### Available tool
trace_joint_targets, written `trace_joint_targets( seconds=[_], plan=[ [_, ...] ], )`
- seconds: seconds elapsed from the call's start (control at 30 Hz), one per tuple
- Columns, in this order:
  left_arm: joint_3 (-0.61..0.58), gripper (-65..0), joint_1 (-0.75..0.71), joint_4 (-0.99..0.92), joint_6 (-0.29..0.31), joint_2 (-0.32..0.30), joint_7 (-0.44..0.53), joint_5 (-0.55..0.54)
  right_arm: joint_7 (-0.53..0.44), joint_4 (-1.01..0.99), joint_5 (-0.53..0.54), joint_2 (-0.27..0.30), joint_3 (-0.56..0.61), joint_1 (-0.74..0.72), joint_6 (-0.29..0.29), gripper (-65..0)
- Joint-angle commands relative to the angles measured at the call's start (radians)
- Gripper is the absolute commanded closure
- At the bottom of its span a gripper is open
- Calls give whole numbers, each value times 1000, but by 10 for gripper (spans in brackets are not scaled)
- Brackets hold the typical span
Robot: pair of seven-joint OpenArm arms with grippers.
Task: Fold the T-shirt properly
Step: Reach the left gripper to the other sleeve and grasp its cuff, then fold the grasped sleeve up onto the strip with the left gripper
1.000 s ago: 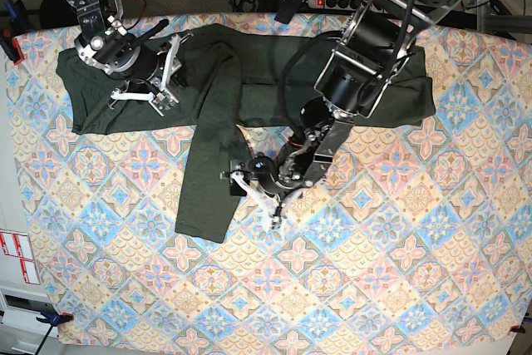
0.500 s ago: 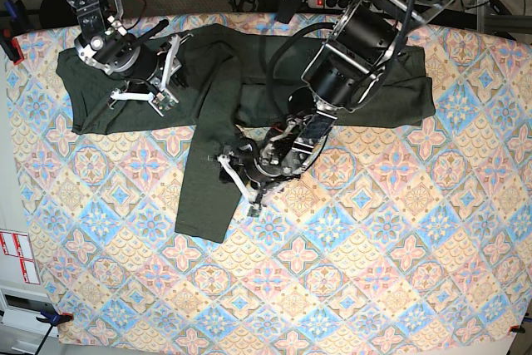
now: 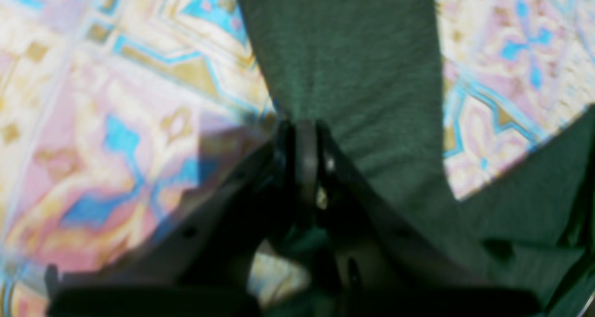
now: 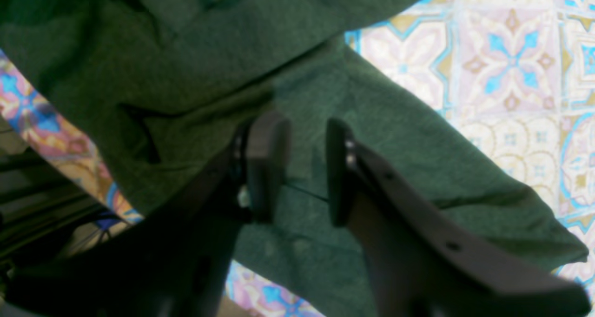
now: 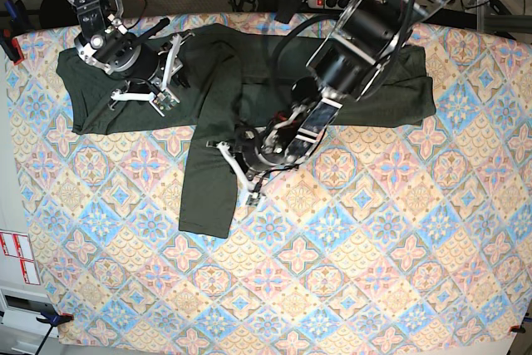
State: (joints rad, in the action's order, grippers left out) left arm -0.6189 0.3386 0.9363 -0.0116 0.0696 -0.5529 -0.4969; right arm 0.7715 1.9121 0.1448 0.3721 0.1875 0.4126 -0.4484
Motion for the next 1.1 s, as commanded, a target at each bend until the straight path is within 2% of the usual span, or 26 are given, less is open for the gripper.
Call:
trace_joint_targets(
  seconds=[0.0, 0.1, 0.23, 0.4, 0.6, 0.83, 0.93, 1.07],
  plan=[
    [3, 0, 3, 71, 2, -23, 12, 4, -20, 19, 11, 9, -6, -4, 0, -172],
    [4, 0, -65, 223, -3, -87, 12, 4, -20, 19, 11, 9, -6, -4, 0, -172],
    [4, 0, -158, 415, -123, -189, 12, 4, -20, 19, 11, 9, -6, -7, 0, -172],
    [4, 0, -272, 628, -187, -299, 12, 7, -20, 19, 11, 9, -4, -8, 0, -172],
    [4, 0, -438, 861, -302, -420, 12, 8, -20, 19, 11, 9, -4, -8, 0, -172],
    [4, 0, -580, 996, -445, -491, 12, 10, -20, 19, 11, 9, -4, -8, 0, -172],
    [4, 0, -628, 1004, -471, -514, 12, 10, -20, 19, 11, 9, -4, -8, 0, -172],
    [4, 0, -677, 999, -500, -515, 12, 13, -20, 19, 11, 9, -4, -8, 0, -172]
  ],
)
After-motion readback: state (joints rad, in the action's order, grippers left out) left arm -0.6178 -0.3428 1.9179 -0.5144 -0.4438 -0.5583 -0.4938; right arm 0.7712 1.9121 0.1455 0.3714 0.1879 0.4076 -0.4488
